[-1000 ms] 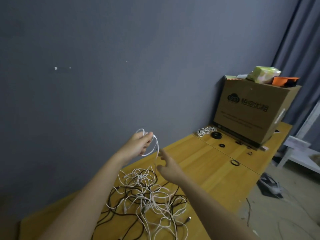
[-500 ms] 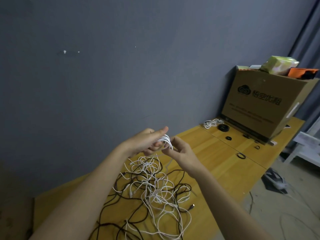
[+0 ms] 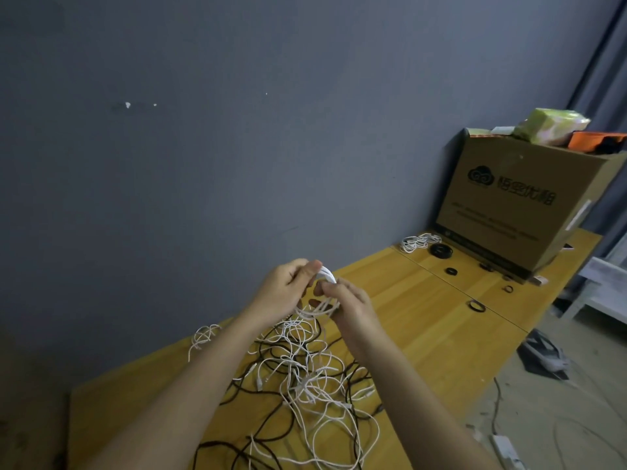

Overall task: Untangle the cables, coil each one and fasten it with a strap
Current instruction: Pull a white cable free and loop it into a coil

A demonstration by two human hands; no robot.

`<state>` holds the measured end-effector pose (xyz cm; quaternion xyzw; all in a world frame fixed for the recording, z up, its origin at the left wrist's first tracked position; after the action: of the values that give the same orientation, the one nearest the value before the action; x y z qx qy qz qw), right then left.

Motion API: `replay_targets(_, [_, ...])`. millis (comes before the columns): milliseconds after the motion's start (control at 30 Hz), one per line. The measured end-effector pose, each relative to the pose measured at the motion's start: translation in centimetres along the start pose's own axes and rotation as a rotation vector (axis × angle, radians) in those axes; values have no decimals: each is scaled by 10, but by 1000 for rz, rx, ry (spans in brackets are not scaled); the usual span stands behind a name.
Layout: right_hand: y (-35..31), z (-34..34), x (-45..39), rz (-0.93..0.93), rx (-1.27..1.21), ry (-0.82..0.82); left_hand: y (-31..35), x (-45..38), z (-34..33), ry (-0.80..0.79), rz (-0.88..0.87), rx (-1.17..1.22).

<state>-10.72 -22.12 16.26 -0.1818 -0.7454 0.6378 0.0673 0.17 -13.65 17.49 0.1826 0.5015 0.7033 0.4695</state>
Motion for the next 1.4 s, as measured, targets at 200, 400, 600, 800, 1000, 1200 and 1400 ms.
replay_targets(200, [8, 4, 2, -9, -212, -82, -14, -1, 11, -2, 65, 142])
replay_targets(400, [19, 11, 2, 41, -63, 125, -9, 22, -13, -221, 100, 343])
replay_targets(600, [24, 3, -3, 45, 55, 60, -1, 37, -18, -186, 4, 588])
replay_targets(800, [24, 0, -5, 3, 65, -19, 12, 38, -20, -155, -81, 691])
replay_targets(1000, [47, 15, 7, -9, 285, -44, 11, 29, -7, 67, -23, 665])
replay_targets(1200, [86, 14, 21, -130, 384, -74, 11, 12, 5, 240, 16, 751])
replay_targets(1400, [82, -3, 24, 196, 1252, -164, -6, 1, -8, 161, 13, 534])
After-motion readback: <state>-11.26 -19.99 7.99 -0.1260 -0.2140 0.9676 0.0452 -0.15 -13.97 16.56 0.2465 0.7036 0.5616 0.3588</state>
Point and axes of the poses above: each hand's wrist, its own x-axis away from the middle knuckle, its own z-axis out of the back of the hand, y = z × x, the point moved 1 cm from there along -x, towards the middle knuckle, and after that the axes turned 10 degrees about -y, right-handed, at the moved point
